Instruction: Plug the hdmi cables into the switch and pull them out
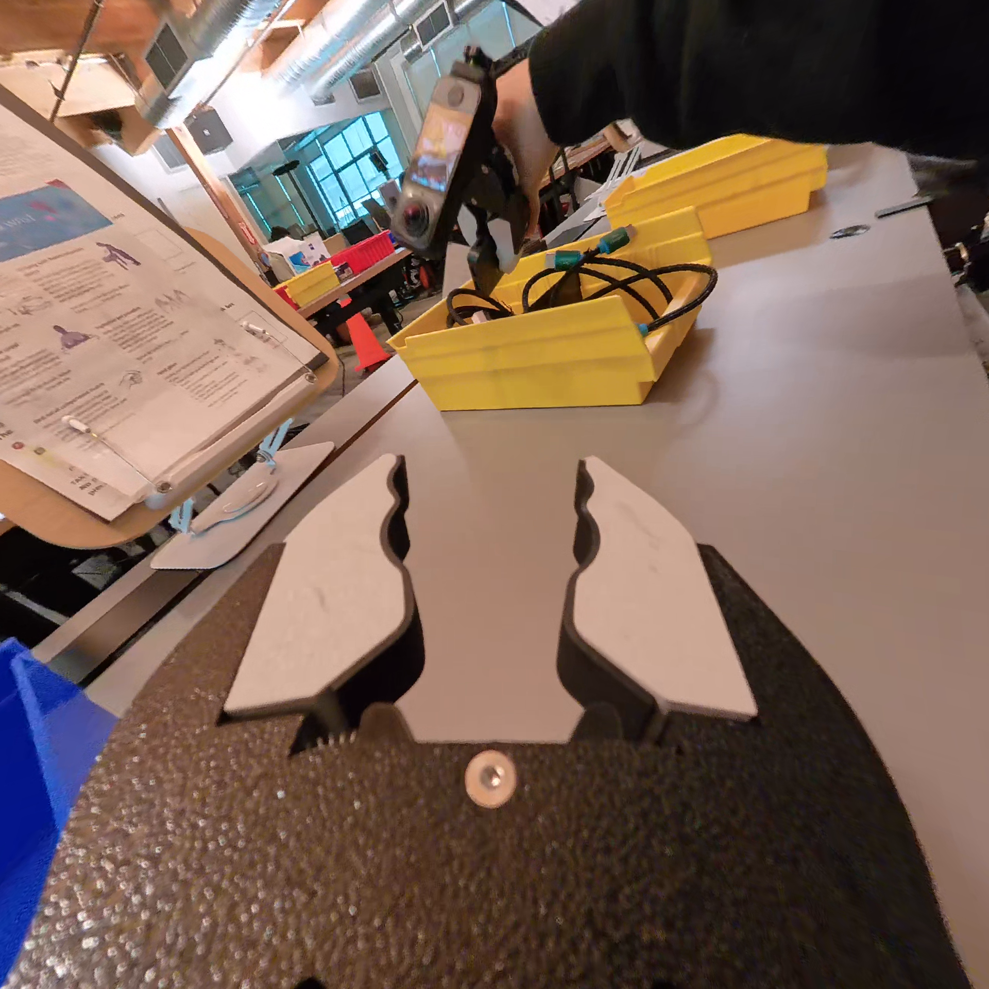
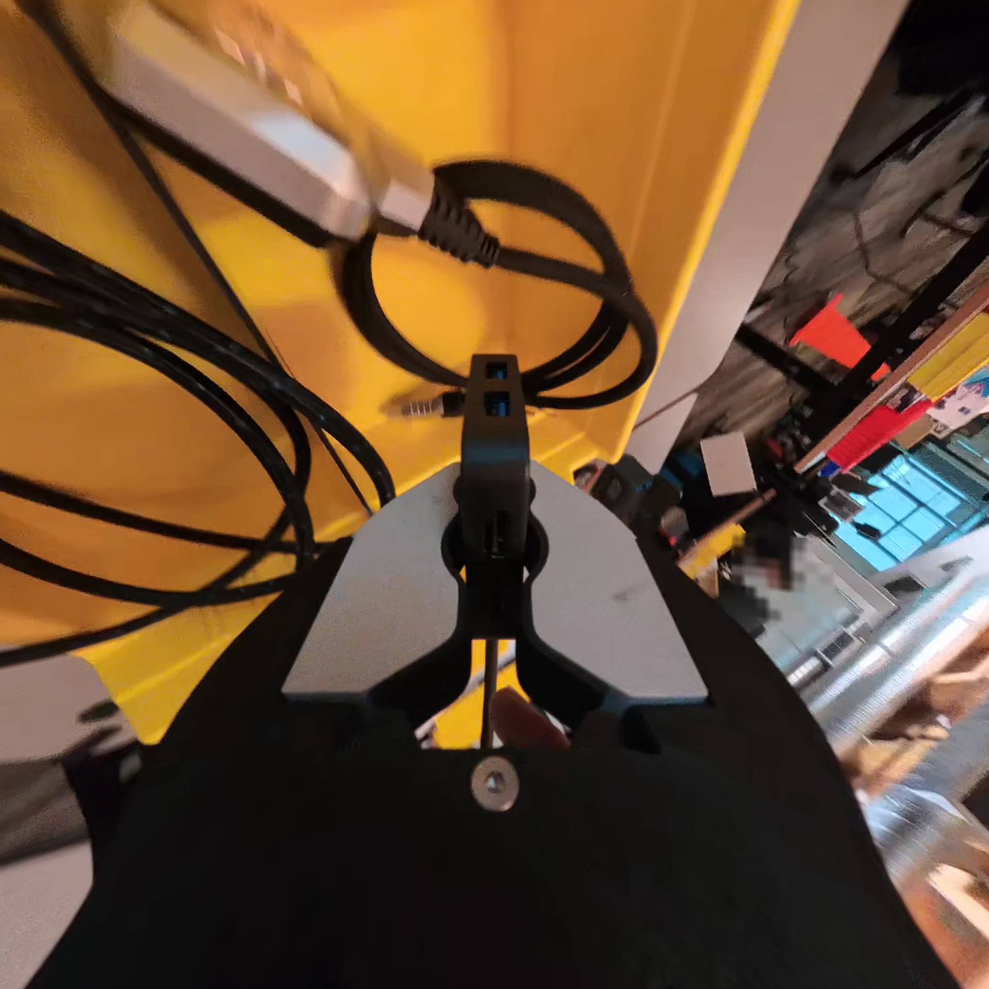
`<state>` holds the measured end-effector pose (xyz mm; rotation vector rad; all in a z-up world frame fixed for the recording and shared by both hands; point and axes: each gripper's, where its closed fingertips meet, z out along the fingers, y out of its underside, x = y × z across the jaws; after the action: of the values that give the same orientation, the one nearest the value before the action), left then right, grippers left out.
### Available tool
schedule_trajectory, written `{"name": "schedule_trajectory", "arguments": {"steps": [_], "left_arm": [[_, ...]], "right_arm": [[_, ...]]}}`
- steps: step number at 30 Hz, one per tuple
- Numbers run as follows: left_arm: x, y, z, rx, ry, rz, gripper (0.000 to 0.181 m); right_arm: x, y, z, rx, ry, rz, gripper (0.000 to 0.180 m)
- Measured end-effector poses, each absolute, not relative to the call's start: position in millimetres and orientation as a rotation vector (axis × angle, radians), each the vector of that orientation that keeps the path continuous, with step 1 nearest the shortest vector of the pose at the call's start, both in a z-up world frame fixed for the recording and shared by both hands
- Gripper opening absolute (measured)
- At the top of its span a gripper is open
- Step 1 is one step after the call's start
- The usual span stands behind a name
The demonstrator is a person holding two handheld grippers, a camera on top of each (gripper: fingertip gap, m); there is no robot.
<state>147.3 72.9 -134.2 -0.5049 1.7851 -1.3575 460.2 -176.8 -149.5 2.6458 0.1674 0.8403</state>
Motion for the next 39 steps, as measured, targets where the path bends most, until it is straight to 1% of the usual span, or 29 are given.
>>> {"name": "schedule_trajectory", "arguments": {"steps": [5,6,8,9,13,16,19,22,27,29,33,36,39], "left_arm": [[150,78,-141,-0.554,1.821,-1.419,0.059],[151,78,-142,-0.555,1.830,-1.418,0.059],[154,78,-145,-0.555,1.841,-1.407,0.059],[155,78,-145,-0.552,1.839,-1.404,0.058],[159,69,-154,-0.570,1.882,-1.434,0.058],[158,56,-162,-0.567,1.939,-1.434,0.058],[156,41,-172,-0.550,1.999,-1.383,0.058],[151,23,-180,-0.545,2.054,-1.374,0.058],[142,-12,-187,-0.490,2.110,-1.350,0.058],[146,-22,-190,-0.479,2.111,-1.306,0.057],[172,-48,-184,-0.619,2.066,-1.352,0.058],[205,-70,-178,-0.737,2.017,-1.355,0.063],[245,-90,-177,-0.969,1.960,-1.374,0.075]], "right_arm": [[464,-200,-171,2.573,0.203,0.655,0.015],[464,-201,-174,2.575,0.225,0.640,0.020],[472,-200,-171,2.562,0.285,0.703,0.043],[475,-202,-165,2.553,0.290,0.726,0.048],[487,-197,-134,2.622,0.161,0.901,0.043],[481,-200,-109,2.676,0.064,0.969,0.045],[467,-198,-89,2.771,0.009,1.077,0.045],[440,-207,-83,2.862,-0.042,1.135,0.045],[375,-249,-95,2.919,-0.129,1.209,0.046],[349,-262,-103,2.968,-0.171,1.312,0.046],[303,-284,-117,3.151,-0.515,1.516,0.045],[286,-293,-122,3.216,-0.741,1.680,0.044],[286,-303,-120,3.221,-0.790,1.728,0.043]]}}
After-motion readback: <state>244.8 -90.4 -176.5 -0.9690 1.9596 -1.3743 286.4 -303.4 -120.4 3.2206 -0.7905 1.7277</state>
